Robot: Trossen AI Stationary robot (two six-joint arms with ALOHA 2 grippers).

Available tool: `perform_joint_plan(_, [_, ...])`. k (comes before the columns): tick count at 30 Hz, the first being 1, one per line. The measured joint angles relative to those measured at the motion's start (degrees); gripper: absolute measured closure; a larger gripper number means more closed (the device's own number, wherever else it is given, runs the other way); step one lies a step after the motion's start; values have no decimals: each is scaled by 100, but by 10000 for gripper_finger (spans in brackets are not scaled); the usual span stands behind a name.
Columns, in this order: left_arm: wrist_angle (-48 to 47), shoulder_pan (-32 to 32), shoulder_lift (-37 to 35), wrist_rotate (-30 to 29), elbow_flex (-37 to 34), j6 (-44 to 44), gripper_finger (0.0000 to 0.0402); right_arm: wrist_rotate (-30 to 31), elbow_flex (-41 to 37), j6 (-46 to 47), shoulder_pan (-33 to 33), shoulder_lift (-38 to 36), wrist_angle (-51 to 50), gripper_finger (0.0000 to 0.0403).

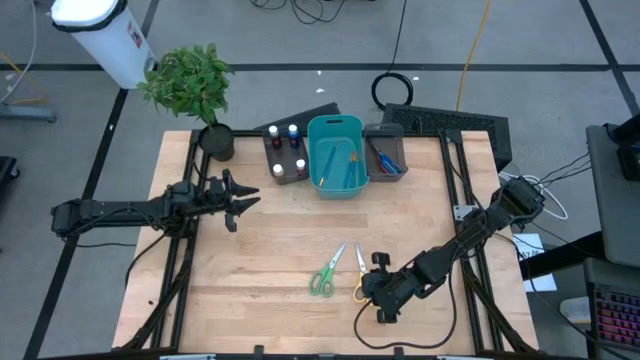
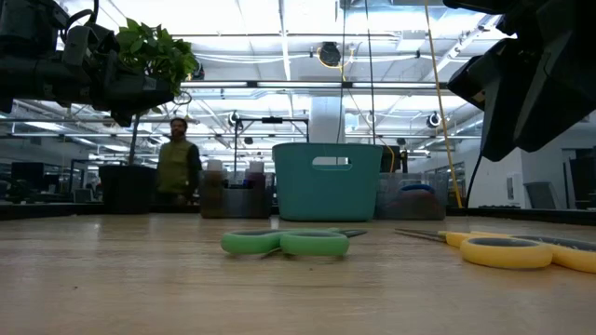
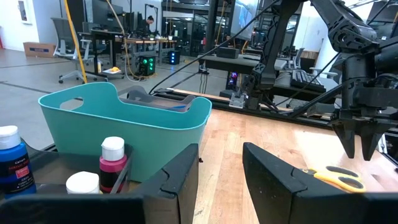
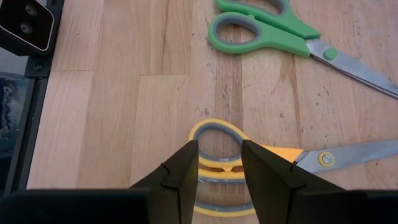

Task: Pick & Place Paint Supplies
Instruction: Put the yellow scissor into the right black bin

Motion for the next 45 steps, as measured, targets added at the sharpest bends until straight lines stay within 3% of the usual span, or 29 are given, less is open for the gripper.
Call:
perform_joint_plan(19, [0, 0, 0, 0, 0, 1, 270, 57, -4, -63, -44, 2, 685, 289])
perform_joint_plan(24, [-1, 1, 1, 0, 0, 1, 270, 414, -204, -243, -183, 97, 2822, 289])
perform_joint_plan(27, [-2, 2, 2, 0, 0, 6, 270, -170, -434, -963, -313, 104, 4270, 289])
perform_joint_plan(31, [-2, 1, 0, 0, 0, 2, 270, -1425, -808, -1686, -437, 94, 5982, 289])
perform_joint_plan(35, [-2, 0, 2, 0, 0, 1, 270, -1669, -1031, -1689, -435, 97, 7031, 289])
perform_joint_plan(37, [-2, 0, 0, -2, 0, 6, 270, -1674, -932, -1612, -422, 96, 6961, 289])
perform_joint_plan(39, [-2, 0, 2, 0, 0, 0, 270, -1614, -573, -1737, -296, 96, 6256, 289])
perform_joint_plan(41, [-2, 0, 1, -2, 0, 2, 270, -1346, -6, -2023, -64, 96, 4897, 289])
perform_joint_plan(45, [-1, 2, 1, -2, 0, 0, 270, 9, 1050, -2002, 390, 251, 1883, 301])
